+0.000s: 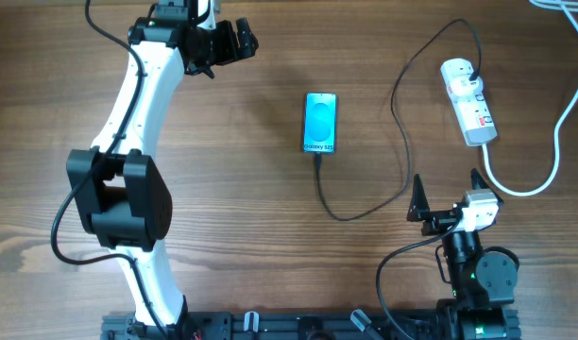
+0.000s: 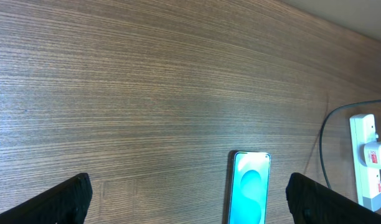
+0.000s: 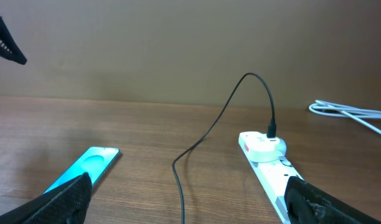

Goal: Plug charger to phone and switch on socket

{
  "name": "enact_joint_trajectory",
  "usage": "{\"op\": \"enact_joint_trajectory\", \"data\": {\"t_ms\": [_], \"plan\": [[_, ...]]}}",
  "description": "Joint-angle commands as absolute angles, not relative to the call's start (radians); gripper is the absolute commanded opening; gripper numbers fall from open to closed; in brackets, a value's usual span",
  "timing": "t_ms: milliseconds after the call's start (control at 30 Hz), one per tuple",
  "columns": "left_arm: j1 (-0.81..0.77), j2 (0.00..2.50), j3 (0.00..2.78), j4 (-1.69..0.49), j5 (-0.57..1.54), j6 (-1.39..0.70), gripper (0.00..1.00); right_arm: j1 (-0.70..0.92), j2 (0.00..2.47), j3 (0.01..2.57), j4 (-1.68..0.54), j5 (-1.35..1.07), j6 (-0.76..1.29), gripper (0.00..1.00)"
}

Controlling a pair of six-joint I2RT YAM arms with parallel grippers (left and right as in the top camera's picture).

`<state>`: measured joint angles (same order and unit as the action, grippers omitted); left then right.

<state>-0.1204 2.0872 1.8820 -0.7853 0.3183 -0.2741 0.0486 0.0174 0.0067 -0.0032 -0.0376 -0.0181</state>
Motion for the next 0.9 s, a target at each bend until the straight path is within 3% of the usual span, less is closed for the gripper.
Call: {"op": "enact_joint_trajectory", "data": {"t_ms": [0, 867], "plan": [[-0.116, 2.091, 1.879, -0.786, 0.313, -0.262, 1.0, 0.044, 0.003, 0.005, -0.001, -0.043, 0.013, 1.0], [-0.116, 2.091, 1.879, -0.786, 0.313, -0.262, 1.0, 0.044, 0.004, 0.005, 0.001, -0.047, 0.027, 1.0]]}}
